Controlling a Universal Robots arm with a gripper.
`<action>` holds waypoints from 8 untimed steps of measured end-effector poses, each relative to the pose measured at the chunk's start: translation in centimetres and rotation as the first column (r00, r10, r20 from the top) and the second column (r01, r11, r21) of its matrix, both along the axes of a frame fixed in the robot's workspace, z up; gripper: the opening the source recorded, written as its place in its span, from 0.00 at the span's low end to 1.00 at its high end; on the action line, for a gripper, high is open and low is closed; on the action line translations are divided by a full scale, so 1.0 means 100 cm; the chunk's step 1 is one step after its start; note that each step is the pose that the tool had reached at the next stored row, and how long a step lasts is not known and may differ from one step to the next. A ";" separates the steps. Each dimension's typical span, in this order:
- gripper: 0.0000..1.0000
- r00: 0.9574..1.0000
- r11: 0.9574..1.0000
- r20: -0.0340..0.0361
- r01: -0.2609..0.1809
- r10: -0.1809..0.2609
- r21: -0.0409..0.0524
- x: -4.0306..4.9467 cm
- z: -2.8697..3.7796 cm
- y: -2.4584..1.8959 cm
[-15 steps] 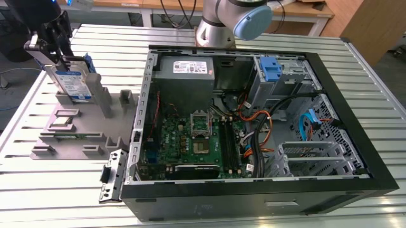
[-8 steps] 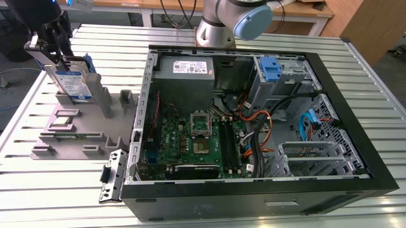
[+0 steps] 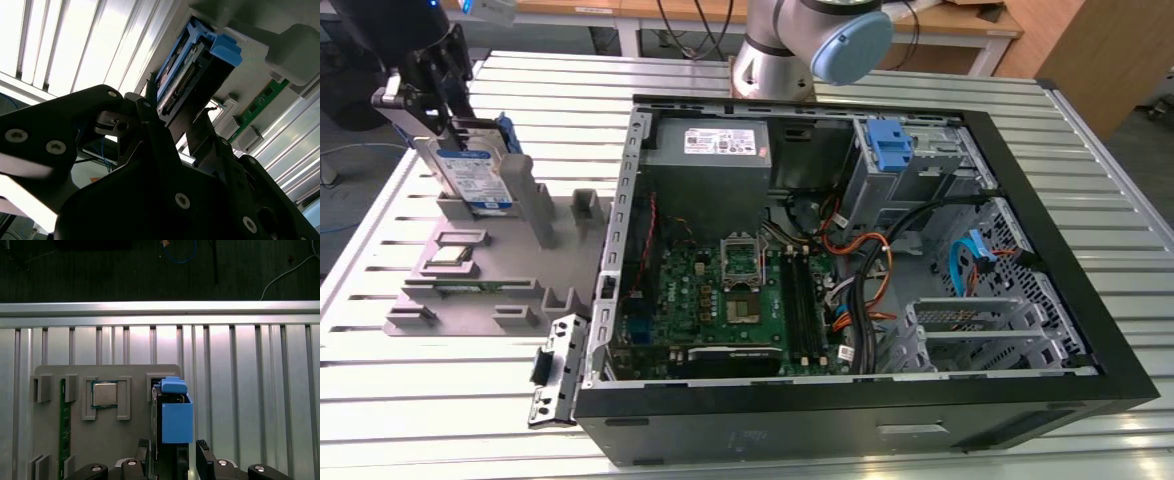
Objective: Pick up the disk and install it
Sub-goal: 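Pick up the disk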
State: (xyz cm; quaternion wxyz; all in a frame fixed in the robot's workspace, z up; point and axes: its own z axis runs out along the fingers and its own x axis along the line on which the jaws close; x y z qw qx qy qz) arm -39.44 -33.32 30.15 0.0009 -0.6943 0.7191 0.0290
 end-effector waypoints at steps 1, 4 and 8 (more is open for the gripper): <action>0.50 1.000 1.000 0.000 0.000 0.000 0.000 0.0000 0.0000 0.0000; 0.50 1.000 1.000 0.000 0.000 0.000 0.000 0.0000 -0.0001 0.0000; 0.48 1.000 1.000 0.000 0.000 0.000 0.000 0.0000 -0.0002 0.0000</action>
